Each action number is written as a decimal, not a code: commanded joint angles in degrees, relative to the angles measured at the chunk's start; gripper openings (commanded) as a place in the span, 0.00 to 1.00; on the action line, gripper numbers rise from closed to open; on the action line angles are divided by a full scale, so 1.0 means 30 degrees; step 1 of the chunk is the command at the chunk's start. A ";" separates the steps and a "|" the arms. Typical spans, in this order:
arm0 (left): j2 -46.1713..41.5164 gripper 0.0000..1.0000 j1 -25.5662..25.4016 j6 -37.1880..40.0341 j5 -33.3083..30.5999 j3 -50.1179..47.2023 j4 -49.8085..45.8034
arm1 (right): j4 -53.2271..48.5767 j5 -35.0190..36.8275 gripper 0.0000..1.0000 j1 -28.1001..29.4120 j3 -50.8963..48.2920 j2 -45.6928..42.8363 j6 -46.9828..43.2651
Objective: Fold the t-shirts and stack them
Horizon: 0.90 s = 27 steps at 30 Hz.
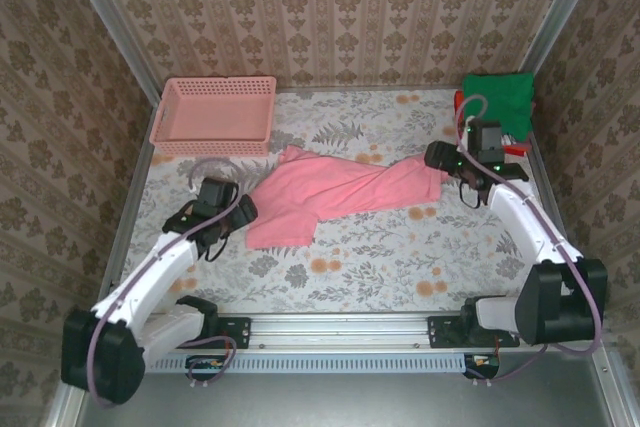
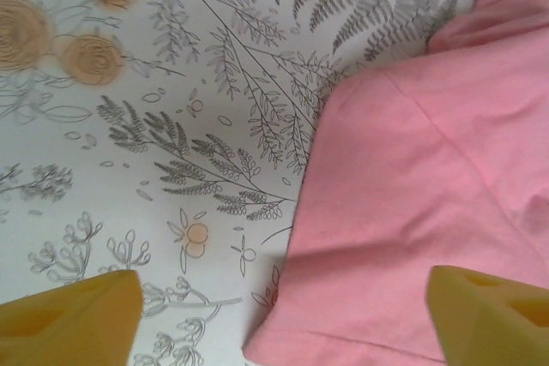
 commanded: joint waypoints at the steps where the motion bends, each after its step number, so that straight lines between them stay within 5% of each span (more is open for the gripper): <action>1: 0.2245 0.78 0.0396 0.2215 0.1761 0.1148 0.1622 | 0.0402 -0.0012 0.77 0.1462 -0.0904 -0.0372 -0.0346; 10: 0.9064 0.54 0.0644 0.4741 0.1648 0.4545 0.0664 | 0.1274 0.0014 0.77 0.2527 -0.1490 0.0213 0.1014; 27: 1.2656 0.48 0.0701 0.4315 0.1756 0.6933 0.1523 | 0.1406 -0.0187 0.77 0.2557 -0.1726 0.0462 0.1365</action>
